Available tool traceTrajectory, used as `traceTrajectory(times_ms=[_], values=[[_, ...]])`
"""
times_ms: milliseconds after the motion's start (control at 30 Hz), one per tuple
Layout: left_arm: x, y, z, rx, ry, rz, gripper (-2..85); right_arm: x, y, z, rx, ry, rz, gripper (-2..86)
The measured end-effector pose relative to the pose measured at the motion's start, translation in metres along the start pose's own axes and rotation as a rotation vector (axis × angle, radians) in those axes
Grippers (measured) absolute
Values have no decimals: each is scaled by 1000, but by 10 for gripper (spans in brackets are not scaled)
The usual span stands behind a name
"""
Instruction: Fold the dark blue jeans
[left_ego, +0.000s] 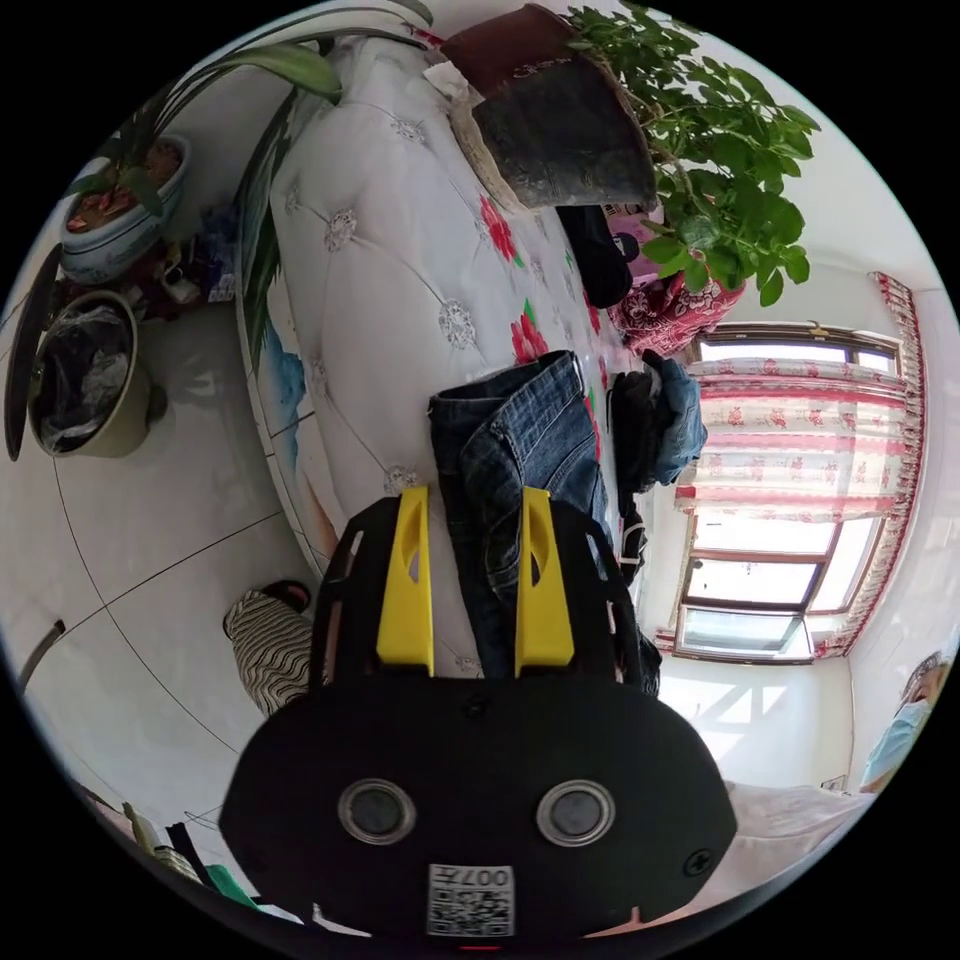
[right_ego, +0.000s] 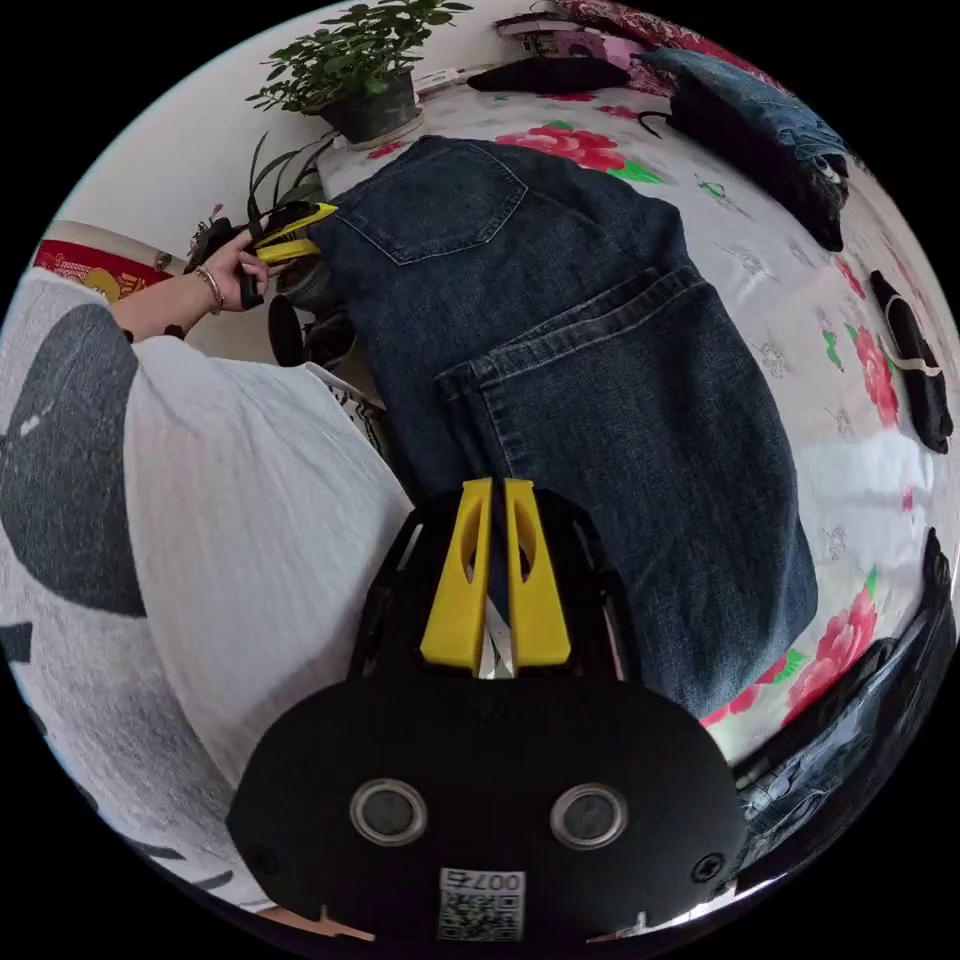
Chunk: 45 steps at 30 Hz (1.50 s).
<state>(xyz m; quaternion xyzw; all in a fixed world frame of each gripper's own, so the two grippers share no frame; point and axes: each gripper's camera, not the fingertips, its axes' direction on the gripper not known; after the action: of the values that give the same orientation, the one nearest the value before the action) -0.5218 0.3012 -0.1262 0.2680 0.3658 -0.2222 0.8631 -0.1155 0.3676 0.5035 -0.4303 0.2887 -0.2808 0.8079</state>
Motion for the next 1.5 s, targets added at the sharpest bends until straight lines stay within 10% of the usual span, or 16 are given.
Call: traceTrajectory(times_ms=[267, 433, 767, 900, 1267, 1500], values=[[1, 7, 19, 58, 73, 90, 33, 74, 28, -25, 281, -170, 389, 5], [110, 21, 47, -17, 120, 552, 33, 115, 74, -46, 446, -166, 567, 1], [322, 299, 247, -851, 504, 1535, 59, 216, 250, -80, 775, -137, 1085, 3], [284, 375, 330, -1122, 396, 1513, 66, 238, 316, -63, 804, -178, 1230, 27], [128, 217, 411, -839, -113, 899, 130, 313, 383, 0, 720, -534, 1204, 107], [71, 211, 503, -926, -38, 666, 106, 367, 364, 6, 689, -693, 1042, 94]])
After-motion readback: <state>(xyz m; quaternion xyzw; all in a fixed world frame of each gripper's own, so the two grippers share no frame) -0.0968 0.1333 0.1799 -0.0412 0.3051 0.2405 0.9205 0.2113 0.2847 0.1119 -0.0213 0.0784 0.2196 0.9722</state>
